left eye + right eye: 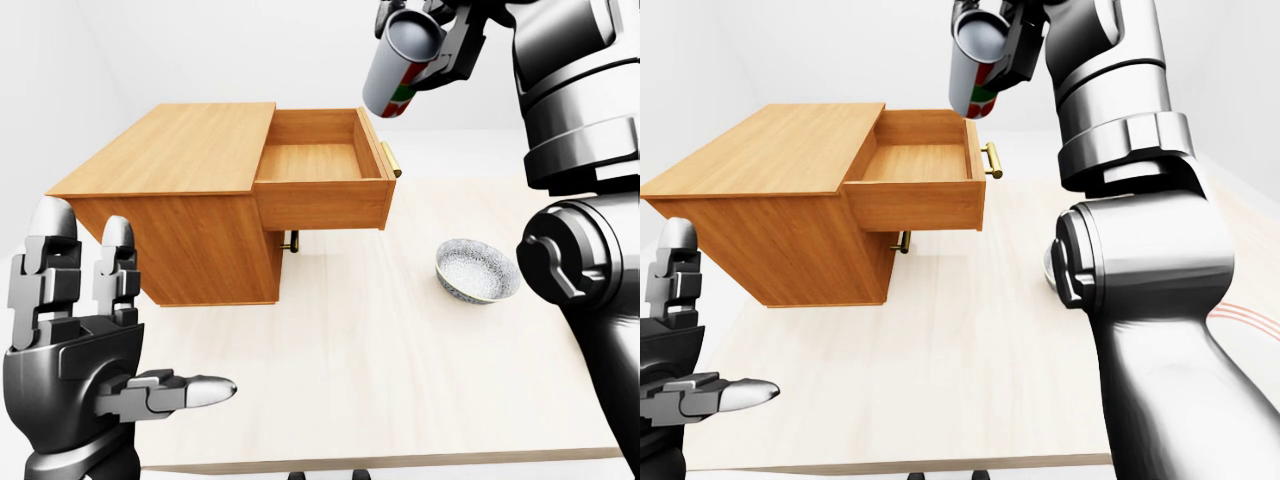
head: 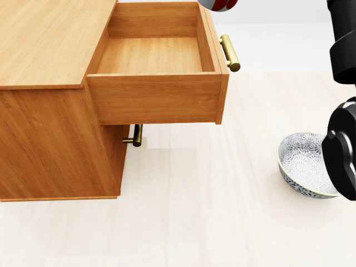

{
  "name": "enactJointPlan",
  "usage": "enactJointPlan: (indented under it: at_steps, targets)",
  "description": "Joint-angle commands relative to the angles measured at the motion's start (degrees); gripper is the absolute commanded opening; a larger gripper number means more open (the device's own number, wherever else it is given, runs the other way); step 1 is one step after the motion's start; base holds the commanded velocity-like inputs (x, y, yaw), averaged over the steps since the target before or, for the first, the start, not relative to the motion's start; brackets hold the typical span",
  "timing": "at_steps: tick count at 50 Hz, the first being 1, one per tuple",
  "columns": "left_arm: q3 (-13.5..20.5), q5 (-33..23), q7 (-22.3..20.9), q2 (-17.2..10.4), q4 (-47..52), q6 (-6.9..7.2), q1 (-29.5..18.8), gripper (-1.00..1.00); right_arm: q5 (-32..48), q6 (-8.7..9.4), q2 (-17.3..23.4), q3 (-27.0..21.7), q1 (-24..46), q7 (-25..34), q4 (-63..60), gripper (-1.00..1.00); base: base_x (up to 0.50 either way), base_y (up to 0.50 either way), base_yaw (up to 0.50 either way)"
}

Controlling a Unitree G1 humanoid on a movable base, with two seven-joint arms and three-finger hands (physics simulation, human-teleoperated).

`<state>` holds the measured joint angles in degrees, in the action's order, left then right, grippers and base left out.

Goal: Put the ketchup in the top drawer of the cabinet.

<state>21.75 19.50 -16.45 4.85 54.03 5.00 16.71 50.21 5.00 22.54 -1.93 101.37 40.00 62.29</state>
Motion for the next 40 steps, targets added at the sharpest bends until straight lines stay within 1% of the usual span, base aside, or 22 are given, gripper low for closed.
enactJointPlan:
  at_steps: [1, 4, 11, 19, 35, 40]
  targets:
    - [-0.5, -0.3, -0.2, 0.2, 0.3, 0.0, 0.4, 1.0, -3.5, 0.0, -0.7, 0.9, 3.8, 0.0, 6.7, -1.0, 0.0, 0.0, 0.0]
    - [-0.9, -0.7, -0.3, 0.3, 0.2, 0.0, 0.6, 1.0, -3.5, 0.0, -0.9, 1.2, 4.9, 0.0, 7.5, -1.0, 0.0, 0.0, 0.0]
    - [0.3, 0.3, 0.0, -0.1, 0.3, 0.0, -0.1, 1.0, -3.5, 0.0, -1.2, 1.2, 5.4, 0.0, 7.8, -1.0, 0.0, 0.0, 0.0]
    - [0.1, 0.0, 0.0, 0.0, 0.2, 0.0, -0.1, 1.0, -4.9, 0.0, -1.0, 0.3, 4.5, 0.0, 8.4, -1.0, 0.0, 0.0, 0.0]
    - [1.0, 0.8, 0.2, -0.3, 0.3, 0.0, -0.5, 1.0, -6.7, 0.0, -1.2, 0.5, 2.3, 0.0, 8.5, -1.0, 0.0, 0.0, 0.0]
    - [0.7, 0.5, 0.1, -0.2, 0.2, 0.0, -0.4, 1.0, -7.1, 0.0, -1.1, 0.5, 1.7, 0.0, 8.6, -1.0, 0.0, 0.0, 0.0]
